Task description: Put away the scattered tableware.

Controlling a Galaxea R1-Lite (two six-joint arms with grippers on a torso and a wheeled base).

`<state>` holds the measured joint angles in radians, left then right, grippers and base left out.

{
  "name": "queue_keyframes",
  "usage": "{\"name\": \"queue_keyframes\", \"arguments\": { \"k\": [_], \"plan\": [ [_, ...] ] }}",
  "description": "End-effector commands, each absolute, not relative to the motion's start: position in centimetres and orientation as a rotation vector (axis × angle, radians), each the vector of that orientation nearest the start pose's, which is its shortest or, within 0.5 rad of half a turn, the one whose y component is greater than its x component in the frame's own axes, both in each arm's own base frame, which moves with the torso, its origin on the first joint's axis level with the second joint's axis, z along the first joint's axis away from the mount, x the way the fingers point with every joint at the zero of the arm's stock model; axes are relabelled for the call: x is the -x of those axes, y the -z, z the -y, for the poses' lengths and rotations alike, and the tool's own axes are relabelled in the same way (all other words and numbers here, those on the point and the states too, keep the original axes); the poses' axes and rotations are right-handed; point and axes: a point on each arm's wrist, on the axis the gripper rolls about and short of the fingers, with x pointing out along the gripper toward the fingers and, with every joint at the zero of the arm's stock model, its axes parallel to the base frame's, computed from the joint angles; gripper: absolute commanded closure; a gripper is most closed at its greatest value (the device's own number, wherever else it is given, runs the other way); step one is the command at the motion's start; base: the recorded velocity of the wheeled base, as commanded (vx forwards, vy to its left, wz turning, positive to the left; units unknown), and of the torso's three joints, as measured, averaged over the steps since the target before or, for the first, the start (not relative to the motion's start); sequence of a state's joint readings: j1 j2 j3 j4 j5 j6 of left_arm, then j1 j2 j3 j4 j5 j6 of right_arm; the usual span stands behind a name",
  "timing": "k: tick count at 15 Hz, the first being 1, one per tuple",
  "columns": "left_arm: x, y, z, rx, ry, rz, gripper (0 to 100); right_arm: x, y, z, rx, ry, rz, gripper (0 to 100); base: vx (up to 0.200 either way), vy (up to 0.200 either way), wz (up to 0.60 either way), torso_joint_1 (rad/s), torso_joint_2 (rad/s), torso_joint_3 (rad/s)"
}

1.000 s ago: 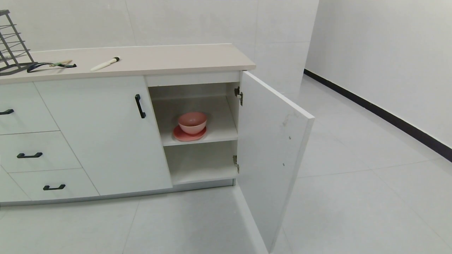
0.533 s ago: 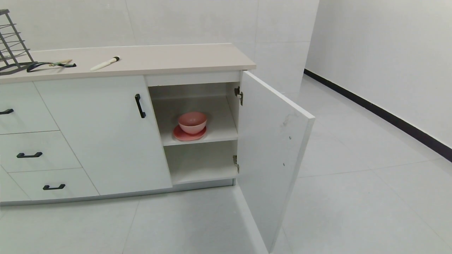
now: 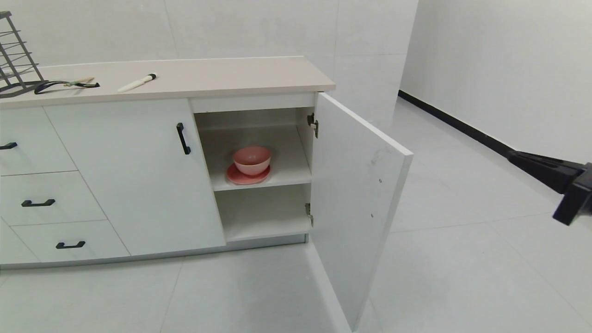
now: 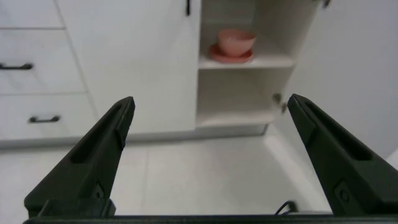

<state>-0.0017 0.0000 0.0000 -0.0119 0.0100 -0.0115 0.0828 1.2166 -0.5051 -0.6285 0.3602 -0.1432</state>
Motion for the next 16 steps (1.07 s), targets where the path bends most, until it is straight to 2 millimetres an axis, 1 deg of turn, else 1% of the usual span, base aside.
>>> {"name": "queue_keyframes", "arguments": {
  "k": [1, 4, 5, 8, 11, 16],
  "plan": [
    [2.3, -7.5, 0.0, -0.012, 0.000, -0.005, 0, -20.3, -19.4, -2.6, 0.142, -0.479, -0.151, 100, 0.000, 0.000, 0.00, 0.000, 0.00, 0.000],
    [2.3, -7.5, 0.1, -0.023, 0.032, -0.001, 0, -21.0, -18.7, -3.7, 0.147, -0.527, -0.176, 100, 0.000, 0.000, 0.00, 0.000, 0.00, 0.000],
    [2.3, -7.5, 0.1, -0.021, 0.034, -0.001, 0, -21.7, -18.4, -4.3, 0.148, -0.548, -0.176, 100, 0.000, 0.000, 0.00, 0.000, 0.00, 0.000],
    [2.3, -7.5, 0.1, -0.014, 0.032, -0.001, 0, -22.8, -18.0, -4.6, 0.150, -0.555, -0.166, 100, 0.000, 0.000, 0.00, 0.000, 0.00, 0.000],
    [2.3, -7.5, 0.1, -0.012, 0.032, -0.001, 0, -23.3, -17.6, -5.1, 0.151, -0.573, -0.182, 100, 0.000, 0.000, 0.00, 0.000, 0.00, 0.000],
    [2.3, -7.5, 0.1, -0.012, 0.032, -0.001, 0, -24.7, -16.3, -7.9, 0.153, -0.667, -0.190, 100, 0.000, 0.000, 0.00, 0.000, 0.00, 0.000]
  ]
}}
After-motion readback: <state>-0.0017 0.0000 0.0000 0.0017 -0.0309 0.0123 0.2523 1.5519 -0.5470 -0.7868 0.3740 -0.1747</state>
